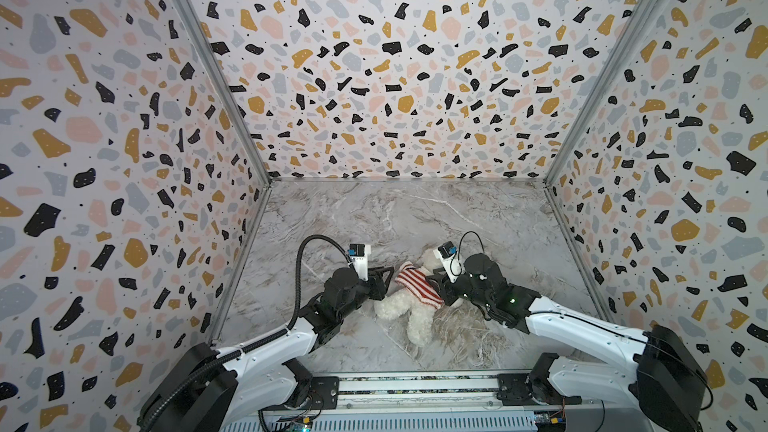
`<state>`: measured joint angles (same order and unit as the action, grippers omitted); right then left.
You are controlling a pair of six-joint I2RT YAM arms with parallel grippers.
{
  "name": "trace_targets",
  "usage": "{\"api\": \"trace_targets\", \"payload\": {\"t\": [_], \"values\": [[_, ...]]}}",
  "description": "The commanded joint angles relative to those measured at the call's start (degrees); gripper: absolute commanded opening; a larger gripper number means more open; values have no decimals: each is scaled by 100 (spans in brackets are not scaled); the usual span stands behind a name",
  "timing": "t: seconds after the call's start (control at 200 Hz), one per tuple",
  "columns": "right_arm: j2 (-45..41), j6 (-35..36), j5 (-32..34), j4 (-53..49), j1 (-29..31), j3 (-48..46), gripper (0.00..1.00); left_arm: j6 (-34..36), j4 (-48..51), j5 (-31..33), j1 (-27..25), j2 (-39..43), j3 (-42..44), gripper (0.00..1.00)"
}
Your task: Dress the teddy bear
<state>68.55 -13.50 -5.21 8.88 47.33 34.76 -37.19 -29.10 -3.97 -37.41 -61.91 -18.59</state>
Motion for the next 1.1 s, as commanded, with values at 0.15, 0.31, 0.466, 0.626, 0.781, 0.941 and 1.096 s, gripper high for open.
{"api": "trace_targets", "payload": {"t": [0.15,0.31,0.466,0.626,0.781,0.941,1.096], "values": [[308,-78,-231,370,48,-334,20,-175,-231,-445,431,-170,158,38],[39,-380,-159,419,-123,-841,20,-206,-451,-658,489,-680,34,39],[-333,-880,-546,962,-549,-1503,20,-390,-1015,-1143,489,-1311,-61,43],[-367,-1165,-675,1372,-689,-1873,20,-851,-1956,-1566,374,-1657,71,59],[-291,-1269,-701,1572,-699,-2049,20,-1200,-2524,-1697,120,-1719,155,75],[-277,-1305,-688,1647,-699,-2134,20,-1123,-2274,-1433,-305,-1816,29,87],[-305,-1348,-678,1721,-692,-2212,19,-1085,-2058,-1170,-552,-1958,-7,87]]}}
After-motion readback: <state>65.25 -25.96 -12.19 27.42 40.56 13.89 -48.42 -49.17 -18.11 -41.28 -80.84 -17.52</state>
